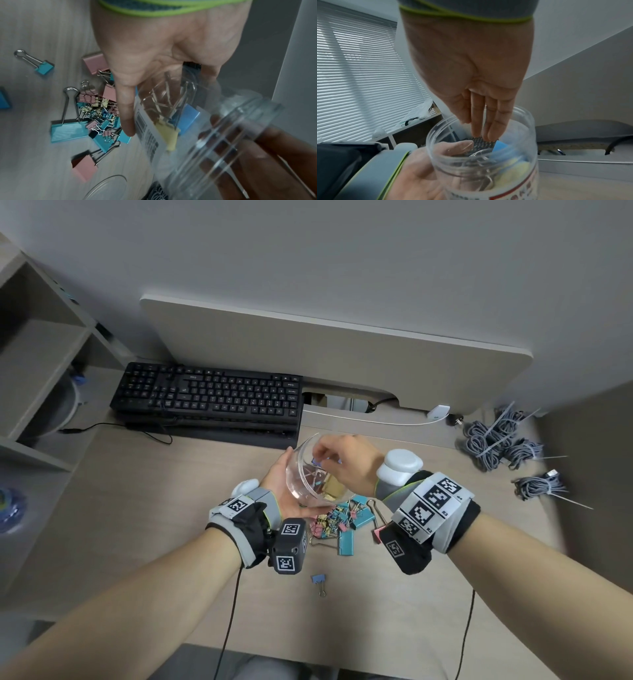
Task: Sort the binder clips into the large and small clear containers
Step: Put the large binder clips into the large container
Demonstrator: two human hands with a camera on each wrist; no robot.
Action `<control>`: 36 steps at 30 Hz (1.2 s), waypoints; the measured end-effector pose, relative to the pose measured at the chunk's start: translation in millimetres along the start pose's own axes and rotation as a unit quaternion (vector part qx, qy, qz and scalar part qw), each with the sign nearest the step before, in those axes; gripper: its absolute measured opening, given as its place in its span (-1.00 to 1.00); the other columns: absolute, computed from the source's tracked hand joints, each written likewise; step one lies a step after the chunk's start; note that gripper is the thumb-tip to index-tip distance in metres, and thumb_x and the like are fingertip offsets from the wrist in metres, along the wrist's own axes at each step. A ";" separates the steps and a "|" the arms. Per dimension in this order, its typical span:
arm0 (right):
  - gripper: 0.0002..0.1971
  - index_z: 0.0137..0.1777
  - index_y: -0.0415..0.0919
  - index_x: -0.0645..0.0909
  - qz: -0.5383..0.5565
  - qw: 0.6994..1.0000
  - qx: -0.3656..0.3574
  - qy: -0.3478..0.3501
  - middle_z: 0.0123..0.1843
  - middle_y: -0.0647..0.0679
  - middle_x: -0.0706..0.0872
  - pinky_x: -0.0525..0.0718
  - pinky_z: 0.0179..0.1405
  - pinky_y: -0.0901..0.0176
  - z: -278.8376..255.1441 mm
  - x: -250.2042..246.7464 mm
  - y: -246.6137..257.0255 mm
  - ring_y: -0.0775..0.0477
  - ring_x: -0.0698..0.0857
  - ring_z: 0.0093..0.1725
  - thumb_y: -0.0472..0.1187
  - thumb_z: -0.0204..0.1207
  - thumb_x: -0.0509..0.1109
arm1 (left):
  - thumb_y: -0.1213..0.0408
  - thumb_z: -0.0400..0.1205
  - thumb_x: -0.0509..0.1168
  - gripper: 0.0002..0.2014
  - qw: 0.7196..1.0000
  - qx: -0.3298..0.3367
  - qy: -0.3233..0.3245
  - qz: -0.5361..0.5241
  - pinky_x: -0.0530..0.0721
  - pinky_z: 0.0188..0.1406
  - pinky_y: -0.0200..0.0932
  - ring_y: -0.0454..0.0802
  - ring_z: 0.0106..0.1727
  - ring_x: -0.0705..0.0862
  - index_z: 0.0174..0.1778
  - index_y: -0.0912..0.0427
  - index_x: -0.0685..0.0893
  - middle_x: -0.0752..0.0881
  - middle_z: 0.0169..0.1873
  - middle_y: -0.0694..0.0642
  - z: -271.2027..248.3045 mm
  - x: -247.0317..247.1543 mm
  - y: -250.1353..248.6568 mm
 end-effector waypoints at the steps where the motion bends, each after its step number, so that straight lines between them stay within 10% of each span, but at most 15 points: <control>1: -0.82 0.07 -0.15 0.66 0.009 1.000 0.001 -0.008 -0.01 -0.01 0.80 0.60 -0.04 0.17 -0.2 -2.1 -2.4 -0.02 0.68 -0.07 -0.33 0.59 0.26 | -0.42 0.61 0.04 -0.22 1.000 -0.002 0.002 -0.005 0.69 0.15 0.36 0.42 0.13 0.74 0.32 0.21 0.68 0.79 0.12 0.35 -0.8 0.1 -0.4; 7: -0.78 -0.06 -0.14 0.64 0.046 0.993 0.063 -0.085 -0.29 -0.03 0.74 0.52 -0.35 0.25 -7.7 -23.3 -45.1 -0.05 0.63 -0.31 -0.39 0.58 0.19 | -0.45 0.58 0.00 -0.19 1.000 -0.010 -0.012 -0.015 0.56 0.37 0.34 0.39 0.28 0.67 0.36 0.19 0.65 0.71 0.29 0.34 1.5 -15.8 -6.8; 14: -0.96 -0.05 -0.04 0.57 -0.039 0.971 0.235 0.018 -0.09 -0.14 0.77 0.75 -0.09 -0.05 -28.5 33.2 -154.8 -0.25 0.73 -0.12 -0.14 0.54 0.31 | -0.44 0.60 0.01 -0.24 0.999 0.000 -0.024 -0.026 0.66 0.14 0.26 0.37 0.15 0.72 0.24 0.17 0.72 0.83 0.05 0.31 4.4 -19.6 -6.2; 23: -0.27 0.45 -0.12 0.29 -0.171 0.901 0.335 0.216 0.33 -0.13 0.54 0.54 -0.02 -0.04 -64.1 125.3 -200.4 -0.24 0.65 0.26 0.24 0.41 0.43 | -0.40 0.59 0.07 -0.31 0.999 -0.006 -0.044 -0.014 0.73 -0.10 0.21 0.36 0.02 0.76 0.26 0.13 0.71 0.79 0.12 0.28 10.1 -23.9 -2.1; 30: -0.37 0.49 -0.24 0.35 -0.053 0.917 0.384 0.095 0.44 -0.31 0.42 0.54 0.27 -0.11 -61.7 134.4 -212.0 -0.33 0.53 0.38 -0.11 0.45 0.47 | -0.39 0.61 0.07 -0.29 0.998 -0.005 -0.054 -0.014 0.74 -0.02 0.28 0.38 0.15 0.74 0.37 0.13 0.66 0.75 0.24 0.29 8.0 -34.2 -2.8; 36: -0.54 0.25 -0.25 0.42 -0.141 0.924 0.353 0.029 0.21 -0.20 0.50 0.50 -0.15 0.05 -31.4 92.7 -200.7 -0.26 0.64 0.12 -0.19 0.40 0.46 | -0.39 0.62 0.01 -0.27 0.997 0.009 -0.076 -0.025 0.52 0.41 0.31 0.38 0.34 0.62 0.41 0.12 0.63 0.67 0.37 0.28 2.9 -43.9 -12.1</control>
Point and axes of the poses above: each hand's wrist, its own z-axis towards the middle knuckle, its own x-axis out of the palm, y = z × x, the point moved 7 cm from there along z, towards the middle knuckle
